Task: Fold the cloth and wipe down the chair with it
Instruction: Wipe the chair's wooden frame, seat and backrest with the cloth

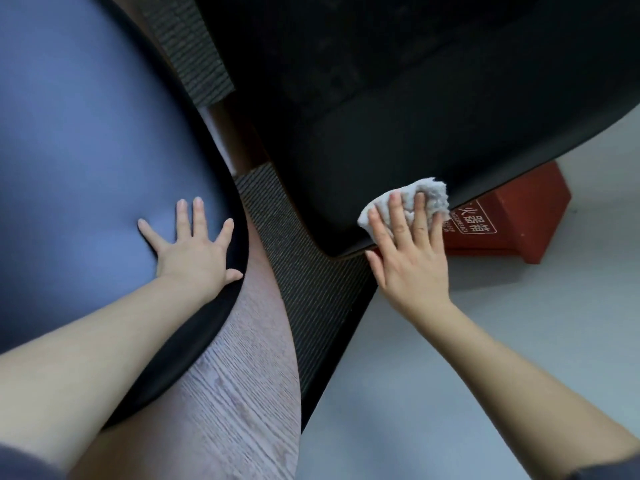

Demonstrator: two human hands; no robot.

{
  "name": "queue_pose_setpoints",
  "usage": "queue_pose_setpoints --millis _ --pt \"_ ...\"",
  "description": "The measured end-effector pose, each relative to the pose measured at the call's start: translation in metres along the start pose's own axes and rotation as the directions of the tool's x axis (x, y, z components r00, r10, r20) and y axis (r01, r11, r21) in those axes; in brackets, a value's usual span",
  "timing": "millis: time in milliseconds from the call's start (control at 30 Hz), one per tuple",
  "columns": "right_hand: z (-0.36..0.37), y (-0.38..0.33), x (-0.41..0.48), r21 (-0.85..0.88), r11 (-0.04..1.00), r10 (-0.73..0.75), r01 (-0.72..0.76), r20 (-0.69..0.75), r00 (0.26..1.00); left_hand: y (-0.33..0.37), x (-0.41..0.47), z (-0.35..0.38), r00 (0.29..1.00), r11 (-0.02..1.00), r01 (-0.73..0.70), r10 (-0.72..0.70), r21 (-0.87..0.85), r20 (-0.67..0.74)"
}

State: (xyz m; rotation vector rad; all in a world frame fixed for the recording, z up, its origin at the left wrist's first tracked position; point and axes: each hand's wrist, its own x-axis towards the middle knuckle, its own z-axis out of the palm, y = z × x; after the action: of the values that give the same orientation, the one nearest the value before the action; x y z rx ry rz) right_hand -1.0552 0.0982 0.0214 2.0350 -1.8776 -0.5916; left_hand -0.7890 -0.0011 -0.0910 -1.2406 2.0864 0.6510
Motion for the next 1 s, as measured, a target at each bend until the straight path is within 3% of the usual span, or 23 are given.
queue_pose_setpoints --millis 100,167,367,400,533,600,700,767,833,933,1000 --pt "0.012 -0.009 -0.010 -0.002 0.983 -0.181 0.182 0.067 0.981 0.000 0.000 -0.001 1.000 1.000 0.003 -0.003 -0.003 0.008" --pt "0.004 0.005 -0.006 -0.030 0.977 -0.210 0.212 0.051 0.976 0.000 0.000 -0.001 1.000 1.000 0.006 -0.006 -0.005 0.013" --pt "-0.021 0.028 0.026 -0.072 0.991 0.103 -0.110 -0.094 0.990 0.000 0.001 0.002 1.000 1.000 0.009 -0.009 -0.002 0.006" --pt "-0.016 0.015 0.022 -0.051 0.995 0.083 -0.087 -0.065 0.994 0.000 0.001 0.003 1.000 1.000 0.006 -0.006 -0.005 -0.006" --pt "-0.007 -0.001 0.004 -0.050 0.973 -0.219 0.225 0.094 0.971 -0.001 0.001 0.003 1.000 1.000 0.004 -0.004 -0.016 -0.015" --pt "-0.019 0.022 0.015 -0.105 0.987 -0.118 0.122 0.044 0.992 0.002 0.002 0.001 1.000 1.000 0.008 -0.008 -0.014 -0.011" --pt "-0.036 0.041 0.036 -0.104 0.978 0.175 -0.182 -0.072 0.982 0.001 0.002 0.000 1.000 1.000 0.014 -0.014 -0.012 -0.007" --pt "-0.035 0.023 0.042 -0.077 0.967 0.237 -0.242 -0.075 0.969 0.001 0.001 0.001 1.000 1.000 0.009 -0.009 -0.015 -0.020" --pt "-0.022 -0.009 0.041 -0.061 0.987 0.145 -0.146 -0.007 0.989 0.001 0.001 0.000 1.000 1.000 0.013 -0.014 -0.016 -0.027" --pt "-0.007 -0.041 0.035 -0.059 0.983 -0.161 0.172 0.152 0.975 0.002 0.000 -0.001 1.000 0.999 0.022 -0.022 -0.024 -0.016" --pt "-0.010 -0.028 0.047 -0.105 0.970 -0.199 0.218 0.164 0.966 0.002 -0.001 -0.004 1.000 0.999 0.024 -0.024 -0.027 -0.009"
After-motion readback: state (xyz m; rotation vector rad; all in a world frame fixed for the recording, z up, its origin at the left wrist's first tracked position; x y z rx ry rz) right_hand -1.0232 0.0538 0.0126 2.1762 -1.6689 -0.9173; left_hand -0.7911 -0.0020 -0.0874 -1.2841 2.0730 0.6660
